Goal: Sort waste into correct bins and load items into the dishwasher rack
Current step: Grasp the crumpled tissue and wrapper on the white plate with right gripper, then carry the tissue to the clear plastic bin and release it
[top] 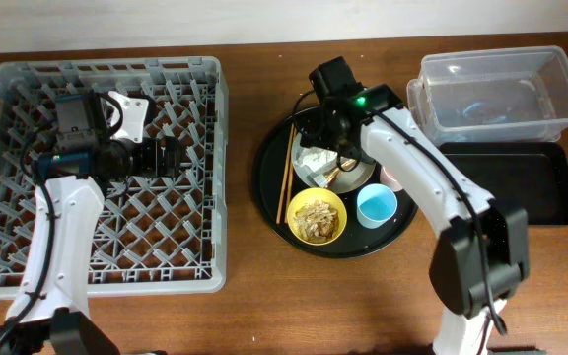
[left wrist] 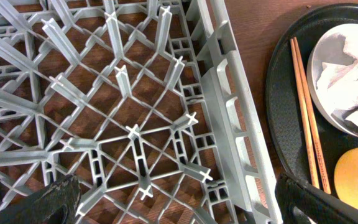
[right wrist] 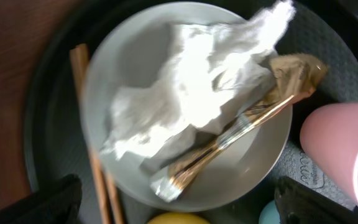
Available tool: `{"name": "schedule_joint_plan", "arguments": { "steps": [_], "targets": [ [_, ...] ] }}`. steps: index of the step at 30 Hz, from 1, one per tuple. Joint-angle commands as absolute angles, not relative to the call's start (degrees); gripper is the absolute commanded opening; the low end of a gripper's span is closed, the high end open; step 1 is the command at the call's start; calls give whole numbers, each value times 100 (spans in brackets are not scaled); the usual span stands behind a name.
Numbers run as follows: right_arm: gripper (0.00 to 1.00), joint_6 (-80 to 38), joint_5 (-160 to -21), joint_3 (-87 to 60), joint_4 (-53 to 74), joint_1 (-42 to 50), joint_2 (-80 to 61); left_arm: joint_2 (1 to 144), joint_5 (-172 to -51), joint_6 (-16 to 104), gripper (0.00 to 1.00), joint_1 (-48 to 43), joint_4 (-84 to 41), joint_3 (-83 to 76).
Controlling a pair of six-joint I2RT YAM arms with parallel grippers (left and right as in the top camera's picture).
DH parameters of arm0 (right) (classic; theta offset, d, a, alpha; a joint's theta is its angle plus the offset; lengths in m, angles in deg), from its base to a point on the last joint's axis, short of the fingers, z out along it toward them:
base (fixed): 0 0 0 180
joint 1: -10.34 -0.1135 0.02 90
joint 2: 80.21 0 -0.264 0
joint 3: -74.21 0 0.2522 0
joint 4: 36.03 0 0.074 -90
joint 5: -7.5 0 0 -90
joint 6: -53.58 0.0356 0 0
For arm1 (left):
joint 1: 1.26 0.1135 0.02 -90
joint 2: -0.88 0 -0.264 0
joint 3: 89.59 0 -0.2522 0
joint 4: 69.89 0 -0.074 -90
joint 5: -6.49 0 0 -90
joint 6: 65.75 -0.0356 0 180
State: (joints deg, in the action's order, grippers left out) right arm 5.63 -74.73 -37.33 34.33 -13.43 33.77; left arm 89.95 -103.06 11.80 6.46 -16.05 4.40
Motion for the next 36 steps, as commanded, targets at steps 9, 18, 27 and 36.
{"name": "schedule_joint_plan", "arguments": {
  "steps": [9,18,27,36],
  "targets": [
    [83,1706,-7132,-3805,2826,-1326,4738,8980,-10368,1110,99,635,-1577,335],
    [4,707,-7200,-4092,2874,-1219,4721,8980,-10368,1110,99,635,-1577,335],
    [4,-1092,-7884,-7490,5453,530,3639,8980,-10368,1110,99,635,-1577,335],
    [21,-290,-7911,-7444,4734,2521,5020,8980,-10370,1110,99,635,-1577,335]
  ]
}}
